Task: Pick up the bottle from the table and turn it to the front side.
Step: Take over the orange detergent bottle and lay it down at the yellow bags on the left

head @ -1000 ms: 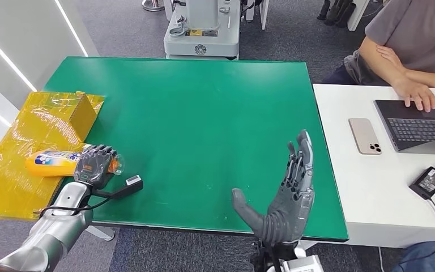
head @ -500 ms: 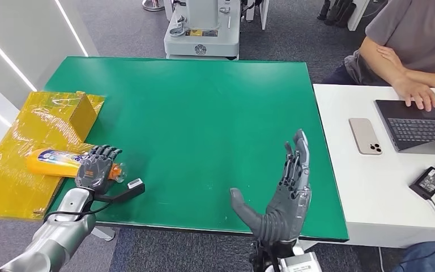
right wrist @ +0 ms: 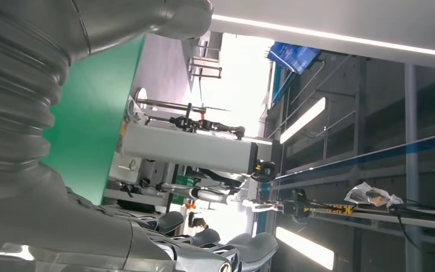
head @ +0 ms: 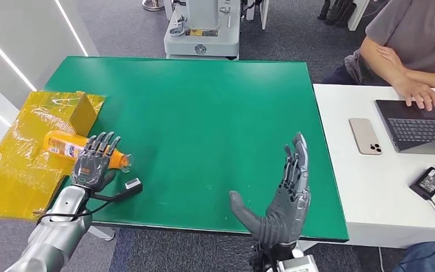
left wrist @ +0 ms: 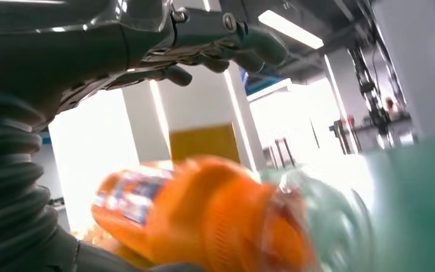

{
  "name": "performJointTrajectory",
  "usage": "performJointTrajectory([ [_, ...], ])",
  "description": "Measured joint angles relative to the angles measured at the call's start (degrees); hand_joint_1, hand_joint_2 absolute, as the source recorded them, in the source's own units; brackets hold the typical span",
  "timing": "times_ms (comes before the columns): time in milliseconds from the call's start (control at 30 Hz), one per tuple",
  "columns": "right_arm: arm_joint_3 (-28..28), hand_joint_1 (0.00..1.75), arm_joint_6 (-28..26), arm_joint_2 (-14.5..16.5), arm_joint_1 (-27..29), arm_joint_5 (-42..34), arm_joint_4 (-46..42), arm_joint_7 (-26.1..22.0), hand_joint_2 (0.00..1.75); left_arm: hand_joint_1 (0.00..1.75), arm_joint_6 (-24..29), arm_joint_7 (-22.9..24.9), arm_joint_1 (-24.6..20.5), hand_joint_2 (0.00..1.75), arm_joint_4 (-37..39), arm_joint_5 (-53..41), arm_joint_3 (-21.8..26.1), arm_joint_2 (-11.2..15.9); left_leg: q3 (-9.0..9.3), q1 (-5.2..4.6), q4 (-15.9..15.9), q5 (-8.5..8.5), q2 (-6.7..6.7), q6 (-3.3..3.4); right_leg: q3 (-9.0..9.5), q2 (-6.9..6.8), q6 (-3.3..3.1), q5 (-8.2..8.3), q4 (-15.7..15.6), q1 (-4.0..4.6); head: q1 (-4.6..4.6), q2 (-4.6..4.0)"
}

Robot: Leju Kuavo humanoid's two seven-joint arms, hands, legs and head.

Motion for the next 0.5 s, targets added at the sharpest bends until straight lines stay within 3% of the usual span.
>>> performJointTrajectory([
  [67,0.0,0.00,0.0,0.0,0.0,0.0,0.0,0.0,1.75,0.00,0.0,-4.7,1.3,1.75,-5.2,-0.8,4.7,-1.2,-0.02,0.00,0.0,0.00,0.00,0.00,-0.01,0.00,0.00,0.00,0.0,0.00,0.01,0.00],
  [167,-0.1,0.00,0.0,0.0,0.0,0.0,0.0,0.0,1.75,0.00,0.0,-16.9,2.2,1.75,-14.7,0.8,14.9,-4.3,-0.05,-0.01,0.0,0.00,0.02,0.00,0.00,0.01,0.00,0.01,0.0,0.00,0.03,0.00],
  [233,-0.1,0.00,0.0,0.0,0.0,-0.1,0.0,0.0,1.75,0.00,0.0,-21.8,2.6,1.75,-20.8,4.4,21.5,-6.2,-0.03,-0.01,0.0,-0.02,0.14,0.01,-0.01,0.10,-0.01,0.02,0.0,-0.01,0.01,0.00],
  [333,-0.1,0.00,0.0,0.0,-0.1,-0.3,0.0,0.0,1.75,0.00,0.0,-23.1,3.6,1.75,-29.2,12.5,26.9,-7.7,-0.02,0.00,0.0,-0.03,0.14,0.01,-0.02,0.09,-0.01,0.01,0.0,0.00,0.01,0.00],
  [500,-0.1,0.00,0.0,-0.1,-0.6,-0.6,0.1,0.0,1.75,0.00,0.0,-23.2,4.8,1.75,-41.9,29.7,29.0,-9.3,-0.04,0.02,0.0,-0.02,0.04,0.01,0.00,0.00,-0.01,0.00,0.0,0.01,0.00,0.00],
])
